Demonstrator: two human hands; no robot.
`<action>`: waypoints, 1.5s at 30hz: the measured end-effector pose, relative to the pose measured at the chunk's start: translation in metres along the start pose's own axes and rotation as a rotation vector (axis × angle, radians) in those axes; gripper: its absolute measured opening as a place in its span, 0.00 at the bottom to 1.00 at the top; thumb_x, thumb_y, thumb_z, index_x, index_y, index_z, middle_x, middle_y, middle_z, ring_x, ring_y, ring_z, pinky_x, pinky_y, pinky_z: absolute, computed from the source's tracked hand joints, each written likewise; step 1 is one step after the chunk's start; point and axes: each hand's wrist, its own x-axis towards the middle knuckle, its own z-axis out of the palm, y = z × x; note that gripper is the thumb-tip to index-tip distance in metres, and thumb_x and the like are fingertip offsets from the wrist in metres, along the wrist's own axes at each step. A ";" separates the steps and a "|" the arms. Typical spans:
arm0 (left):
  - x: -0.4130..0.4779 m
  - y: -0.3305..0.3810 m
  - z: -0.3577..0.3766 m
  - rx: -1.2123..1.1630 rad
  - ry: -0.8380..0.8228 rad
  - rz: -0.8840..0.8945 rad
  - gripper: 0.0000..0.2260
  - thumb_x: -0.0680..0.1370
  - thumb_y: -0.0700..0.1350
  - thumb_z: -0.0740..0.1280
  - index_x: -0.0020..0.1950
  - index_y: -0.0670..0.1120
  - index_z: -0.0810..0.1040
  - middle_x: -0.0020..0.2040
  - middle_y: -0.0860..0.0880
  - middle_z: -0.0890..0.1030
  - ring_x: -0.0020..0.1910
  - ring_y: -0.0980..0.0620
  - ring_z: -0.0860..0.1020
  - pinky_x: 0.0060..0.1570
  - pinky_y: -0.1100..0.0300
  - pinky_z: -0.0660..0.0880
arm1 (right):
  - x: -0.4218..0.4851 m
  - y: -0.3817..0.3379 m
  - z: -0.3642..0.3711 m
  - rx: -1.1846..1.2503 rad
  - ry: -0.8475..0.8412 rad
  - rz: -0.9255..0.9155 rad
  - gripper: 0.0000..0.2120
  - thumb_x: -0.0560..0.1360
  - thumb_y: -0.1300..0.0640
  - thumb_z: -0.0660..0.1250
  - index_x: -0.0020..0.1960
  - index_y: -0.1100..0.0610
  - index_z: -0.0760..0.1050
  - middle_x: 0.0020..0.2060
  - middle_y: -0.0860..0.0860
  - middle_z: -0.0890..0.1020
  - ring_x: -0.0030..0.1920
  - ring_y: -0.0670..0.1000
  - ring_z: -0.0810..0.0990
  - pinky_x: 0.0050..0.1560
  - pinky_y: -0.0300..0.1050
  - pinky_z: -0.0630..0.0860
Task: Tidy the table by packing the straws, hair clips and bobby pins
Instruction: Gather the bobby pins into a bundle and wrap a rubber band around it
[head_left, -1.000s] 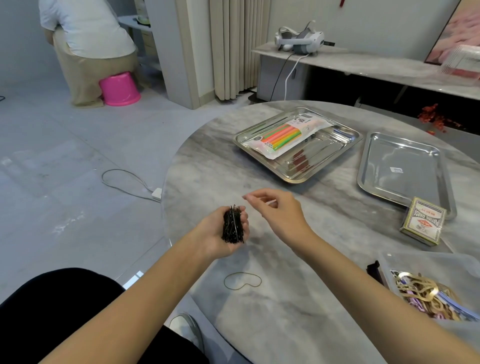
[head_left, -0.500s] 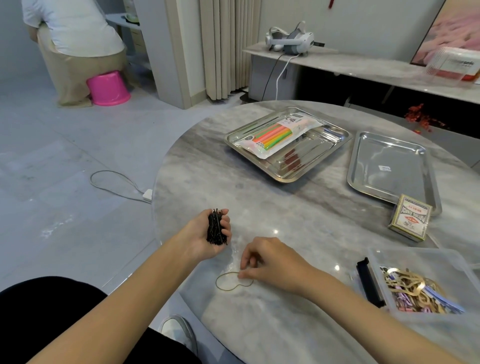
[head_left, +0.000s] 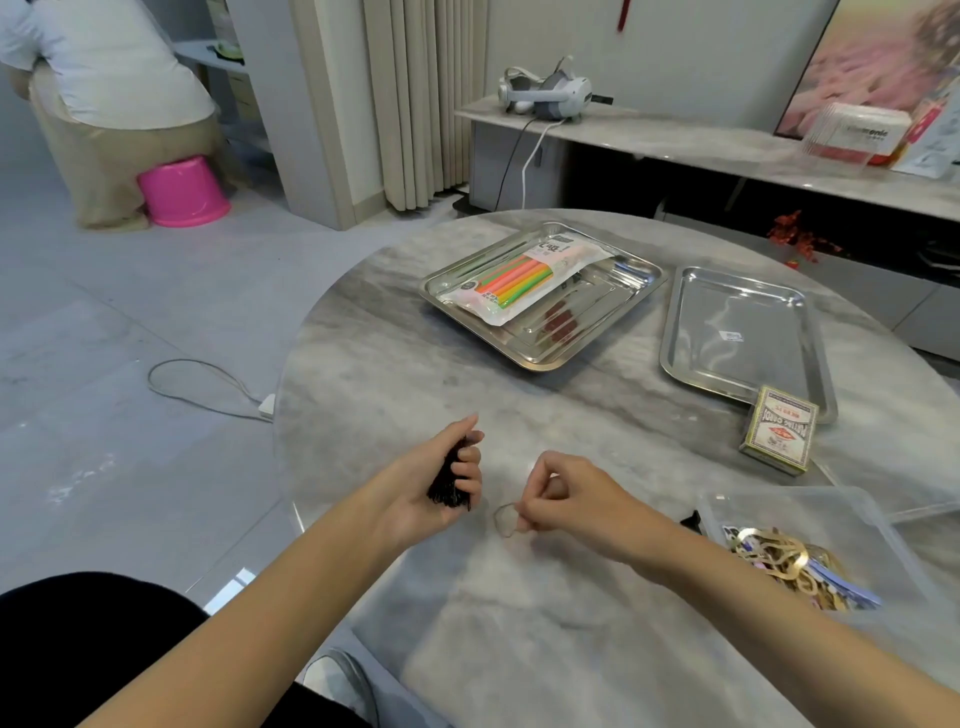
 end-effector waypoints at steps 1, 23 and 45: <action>-0.002 -0.004 0.004 0.055 -0.006 0.004 0.09 0.77 0.47 0.66 0.40 0.46 0.69 0.25 0.53 0.65 0.19 0.59 0.63 0.18 0.70 0.60 | -0.004 -0.001 -0.007 0.098 0.030 0.003 0.04 0.73 0.64 0.67 0.42 0.61 0.71 0.35 0.56 0.83 0.37 0.47 0.80 0.45 0.38 0.78; -0.003 -0.052 0.072 0.784 -0.317 0.360 0.26 0.77 0.40 0.64 0.61 0.66 0.56 0.27 0.55 0.65 0.26 0.57 0.63 0.27 0.67 0.65 | -0.047 -0.012 -0.099 0.225 0.132 -0.179 0.08 0.76 0.68 0.63 0.53 0.61 0.67 0.55 0.44 0.83 0.23 0.53 0.79 0.18 0.37 0.64; 0.005 -0.051 0.086 1.022 -0.516 0.131 0.22 0.70 0.32 0.61 0.51 0.58 0.59 0.27 0.52 0.59 0.24 0.55 0.57 0.23 0.64 0.56 | -0.063 -0.017 -0.095 -0.830 0.035 -0.313 0.37 0.52 0.30 0.74 0.55 0.43 0.67 0.37 0.17 0.67 0.33 0.35 0.71 0.31 0.34 0.63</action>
